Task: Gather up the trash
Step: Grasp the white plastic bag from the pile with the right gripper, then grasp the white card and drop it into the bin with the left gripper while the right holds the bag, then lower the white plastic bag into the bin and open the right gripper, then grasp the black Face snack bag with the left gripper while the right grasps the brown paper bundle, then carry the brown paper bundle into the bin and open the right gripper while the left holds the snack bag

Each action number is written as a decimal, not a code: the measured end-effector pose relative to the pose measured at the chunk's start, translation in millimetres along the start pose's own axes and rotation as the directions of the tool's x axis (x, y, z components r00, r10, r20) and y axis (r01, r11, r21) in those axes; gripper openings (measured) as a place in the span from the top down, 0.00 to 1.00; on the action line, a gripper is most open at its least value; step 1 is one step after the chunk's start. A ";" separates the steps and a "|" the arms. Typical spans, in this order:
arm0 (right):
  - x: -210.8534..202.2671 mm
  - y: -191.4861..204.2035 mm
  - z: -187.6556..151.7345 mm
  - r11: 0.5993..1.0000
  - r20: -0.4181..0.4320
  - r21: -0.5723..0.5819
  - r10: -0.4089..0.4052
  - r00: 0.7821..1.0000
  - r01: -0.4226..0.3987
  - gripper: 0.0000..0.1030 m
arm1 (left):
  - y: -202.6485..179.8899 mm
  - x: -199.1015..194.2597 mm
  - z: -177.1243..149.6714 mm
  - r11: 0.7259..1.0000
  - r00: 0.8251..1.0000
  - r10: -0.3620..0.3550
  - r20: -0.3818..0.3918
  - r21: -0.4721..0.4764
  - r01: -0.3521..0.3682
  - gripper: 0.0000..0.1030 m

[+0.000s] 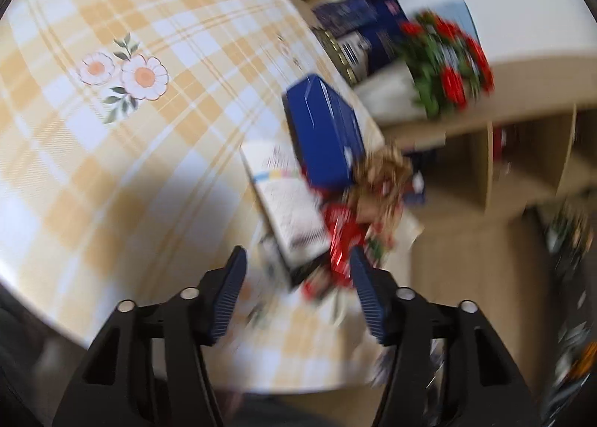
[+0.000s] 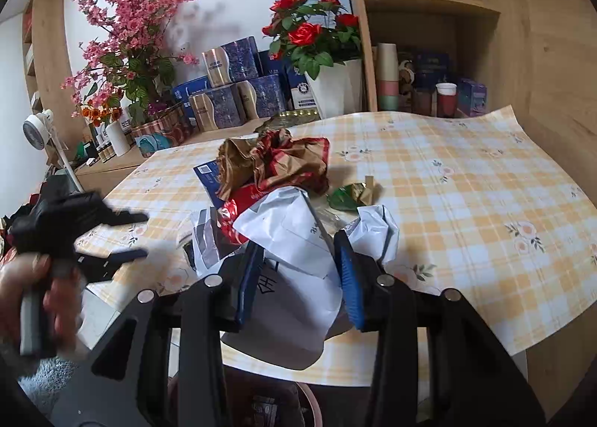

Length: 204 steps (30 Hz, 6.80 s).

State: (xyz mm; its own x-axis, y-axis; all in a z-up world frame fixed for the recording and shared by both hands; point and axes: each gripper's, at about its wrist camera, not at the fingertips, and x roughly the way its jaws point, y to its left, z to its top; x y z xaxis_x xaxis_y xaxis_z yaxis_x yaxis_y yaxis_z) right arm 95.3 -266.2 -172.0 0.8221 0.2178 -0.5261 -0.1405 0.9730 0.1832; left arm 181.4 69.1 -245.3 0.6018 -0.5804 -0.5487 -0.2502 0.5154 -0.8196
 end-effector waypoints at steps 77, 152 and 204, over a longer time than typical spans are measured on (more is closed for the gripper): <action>-81.4 -25.2 -51.4 0.991 -0.107 0.128 -0.026 0.994 0.040 0.59 | -27.3 1.7 -167.4 0.627 0.875 0.360 -0.323 0.779 0.029 0.61; 20.0 -16.4 -54.9 0.987 -0.403 0.030 -0.132 0.906 0.158 0.06 | -72.8 56.6 -49.7 0.531 0.908 0.371 0.197 0.757 -0.381 0.19; 191.9 87.2 117.7 0.921 -0.201 -0.382 -0.159 0.967 0.073 0.84 | -46.3 -76.8 -31.4 0.752 0.968 0.142 0.207 0.613 -0.241 0.70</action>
State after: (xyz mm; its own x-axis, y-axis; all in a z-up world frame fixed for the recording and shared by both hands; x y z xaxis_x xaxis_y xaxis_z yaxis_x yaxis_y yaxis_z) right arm 305.7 -148.6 -159.2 0.7063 0.0708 -0.7043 -0.2803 0.9416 -0.1864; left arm 122.9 70.0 -170.5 0.7042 -0.3581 -0.6131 0.1316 0.9144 -0.3829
